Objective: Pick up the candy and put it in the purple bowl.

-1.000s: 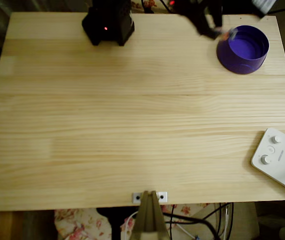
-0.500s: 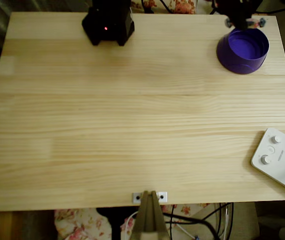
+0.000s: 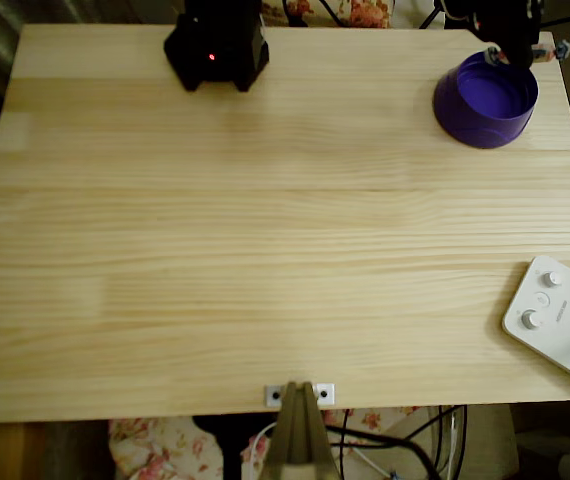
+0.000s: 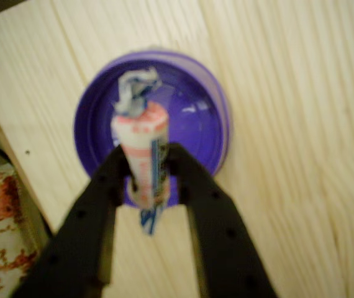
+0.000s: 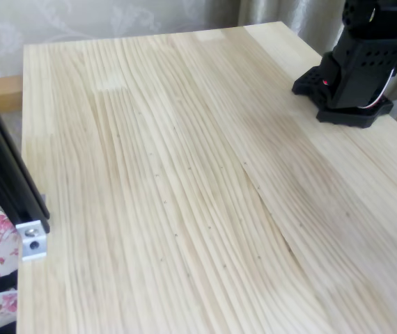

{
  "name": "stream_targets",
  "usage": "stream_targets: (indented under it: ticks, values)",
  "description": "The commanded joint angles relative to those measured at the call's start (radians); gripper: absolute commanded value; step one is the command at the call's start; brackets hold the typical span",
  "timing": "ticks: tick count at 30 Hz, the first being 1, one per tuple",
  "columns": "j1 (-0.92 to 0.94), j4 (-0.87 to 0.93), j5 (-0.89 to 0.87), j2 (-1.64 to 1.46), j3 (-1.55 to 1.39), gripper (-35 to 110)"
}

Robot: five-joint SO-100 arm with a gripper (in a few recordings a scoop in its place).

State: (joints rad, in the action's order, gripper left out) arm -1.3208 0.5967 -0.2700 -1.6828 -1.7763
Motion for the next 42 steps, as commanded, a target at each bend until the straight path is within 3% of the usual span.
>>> stream_targets:
  ticks: [1, 14, 24, 30, 33, 42]
  values:
    - [-0.023, -0.026, 0.012, -0.029, 0.104, 11]
    - [-0.026, -0.009, 0.017, -0.048, 0.115, 22]
    - [0.066, 0.086, 0.021, -0.202, 0.038, 15]
    - [0.238, 0.195, 0.069, -0.413, -0.089, 15]
    - [0.368, 0.252, 0.132, -0.555, -0.176, 3]
    - [0.770, 0.479, 0.265, -0.936, -0.419, 3]
